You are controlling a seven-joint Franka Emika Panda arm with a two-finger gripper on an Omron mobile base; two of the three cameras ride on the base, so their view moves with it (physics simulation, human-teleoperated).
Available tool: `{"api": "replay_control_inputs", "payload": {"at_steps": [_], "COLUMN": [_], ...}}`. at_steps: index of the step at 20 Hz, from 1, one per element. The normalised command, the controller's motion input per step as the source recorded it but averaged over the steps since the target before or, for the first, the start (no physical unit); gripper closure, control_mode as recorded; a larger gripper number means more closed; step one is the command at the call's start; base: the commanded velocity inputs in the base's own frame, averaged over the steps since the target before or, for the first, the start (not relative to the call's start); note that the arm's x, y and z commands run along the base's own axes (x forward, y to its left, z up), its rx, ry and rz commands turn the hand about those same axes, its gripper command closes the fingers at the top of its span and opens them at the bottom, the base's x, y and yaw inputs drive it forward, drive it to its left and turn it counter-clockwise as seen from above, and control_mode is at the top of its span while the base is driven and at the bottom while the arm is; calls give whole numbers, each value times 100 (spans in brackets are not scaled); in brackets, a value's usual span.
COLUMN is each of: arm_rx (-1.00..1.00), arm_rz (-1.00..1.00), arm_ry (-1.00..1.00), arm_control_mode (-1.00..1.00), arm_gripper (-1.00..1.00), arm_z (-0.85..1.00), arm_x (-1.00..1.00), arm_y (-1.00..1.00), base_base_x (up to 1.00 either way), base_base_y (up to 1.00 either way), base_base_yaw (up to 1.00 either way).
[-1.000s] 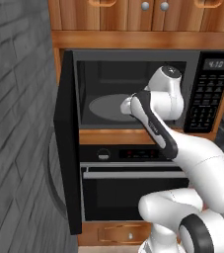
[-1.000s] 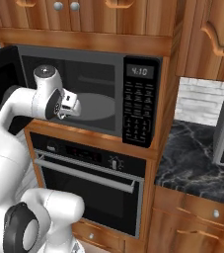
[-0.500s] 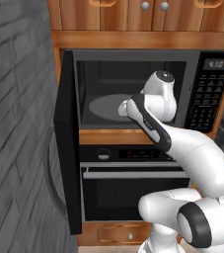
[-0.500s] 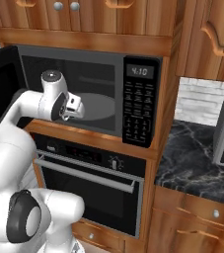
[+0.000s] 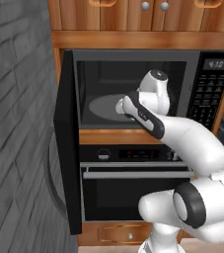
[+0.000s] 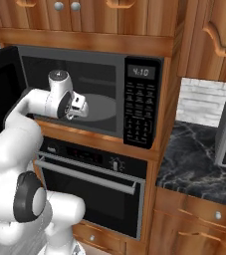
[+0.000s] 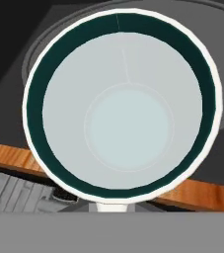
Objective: Pick the mug from the counter and place it inside the microwave. Then close the microwave.
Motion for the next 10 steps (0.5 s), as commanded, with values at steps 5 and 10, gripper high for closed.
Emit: {"api": "replay_control_inputs", "payload": {"at_steps": [5,10], "arm_rx": [0,0], "arm_rz": [0,1], "arm_ry": [10,1], "arm_control_mode": [-100,-100], "arm_gripper": [100,100], "arm_z": [0,-1], "arm_x": [53,35], "arm_y": [0,0], "base_base_x": [0,0], "base_base_y": [0,0], "base_base_yaw": [0,0]}}
